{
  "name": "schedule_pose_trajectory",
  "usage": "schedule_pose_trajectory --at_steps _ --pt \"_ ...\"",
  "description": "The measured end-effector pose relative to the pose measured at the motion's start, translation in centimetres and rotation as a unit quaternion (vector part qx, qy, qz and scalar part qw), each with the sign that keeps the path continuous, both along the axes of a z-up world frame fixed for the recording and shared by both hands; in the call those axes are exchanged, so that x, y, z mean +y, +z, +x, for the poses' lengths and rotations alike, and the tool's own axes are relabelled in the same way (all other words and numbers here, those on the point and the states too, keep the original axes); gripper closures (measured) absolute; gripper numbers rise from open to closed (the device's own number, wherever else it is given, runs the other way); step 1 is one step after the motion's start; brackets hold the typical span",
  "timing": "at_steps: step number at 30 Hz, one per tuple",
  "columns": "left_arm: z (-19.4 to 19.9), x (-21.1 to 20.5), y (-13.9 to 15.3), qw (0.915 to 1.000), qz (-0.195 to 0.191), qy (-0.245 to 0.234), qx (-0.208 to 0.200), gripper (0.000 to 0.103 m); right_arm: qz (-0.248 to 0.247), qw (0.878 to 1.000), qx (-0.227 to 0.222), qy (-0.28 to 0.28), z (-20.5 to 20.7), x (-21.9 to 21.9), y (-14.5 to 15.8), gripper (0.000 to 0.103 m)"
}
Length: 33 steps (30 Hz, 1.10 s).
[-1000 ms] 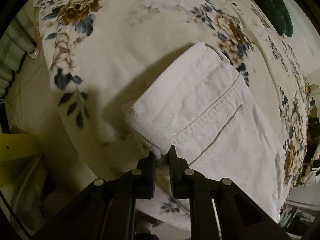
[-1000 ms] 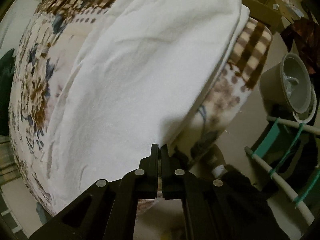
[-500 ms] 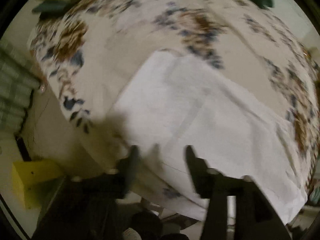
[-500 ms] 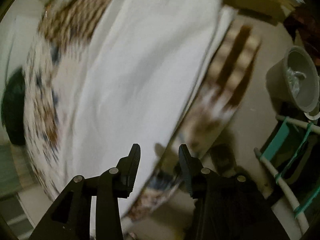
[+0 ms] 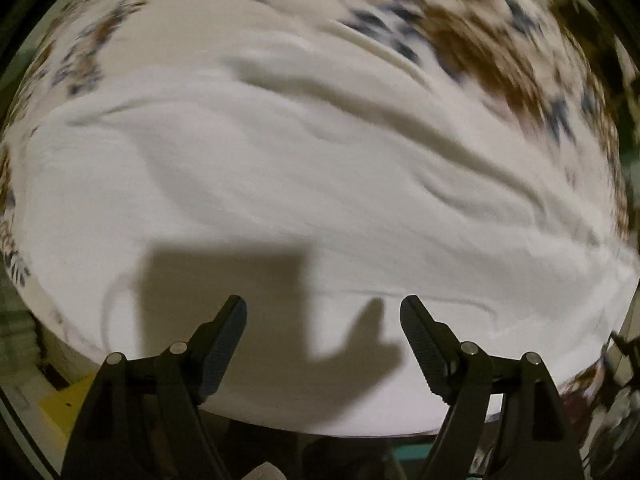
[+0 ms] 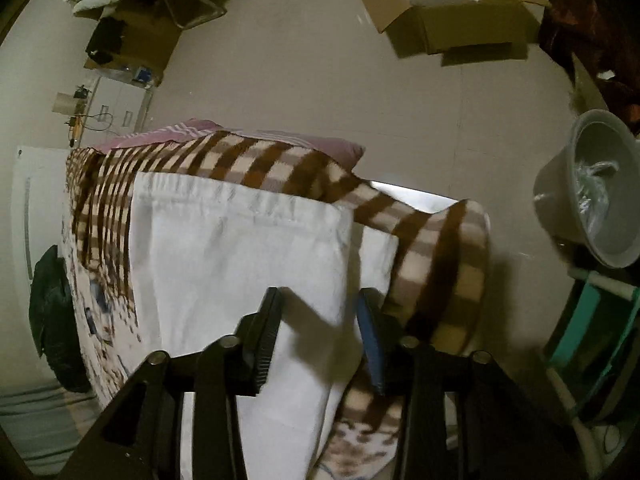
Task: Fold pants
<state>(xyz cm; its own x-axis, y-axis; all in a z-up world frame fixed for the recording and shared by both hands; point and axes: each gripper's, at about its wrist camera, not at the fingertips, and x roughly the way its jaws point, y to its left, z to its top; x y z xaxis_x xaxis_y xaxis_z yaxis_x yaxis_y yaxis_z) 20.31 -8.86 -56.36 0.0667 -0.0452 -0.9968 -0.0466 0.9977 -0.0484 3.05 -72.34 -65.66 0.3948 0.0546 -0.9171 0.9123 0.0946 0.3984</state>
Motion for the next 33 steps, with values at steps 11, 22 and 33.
schedule_pose_trajectory --at_steps 11,22,33 --pt "0.3 -6.1 0.3 0.9972 0.028 -0.070 -0.002 0.025 -0.020 1.000 0.012 0.013 -1.3 1.4 3.1 0.101" --pt "-0.4 -9.1 -2.7 0.9945 0.035 -0.098 -0.006 0.013 0.053 0.997 -0.049 0.028 -4.2 0.5 0.2 0.059" --pt "0.3 -7.2 -3.8 0.9972 -0.001 -0.074 -0.014 0.000 0.053 0.981 -0.185 0.011 -4.2 1.2 -2.9 0.051"
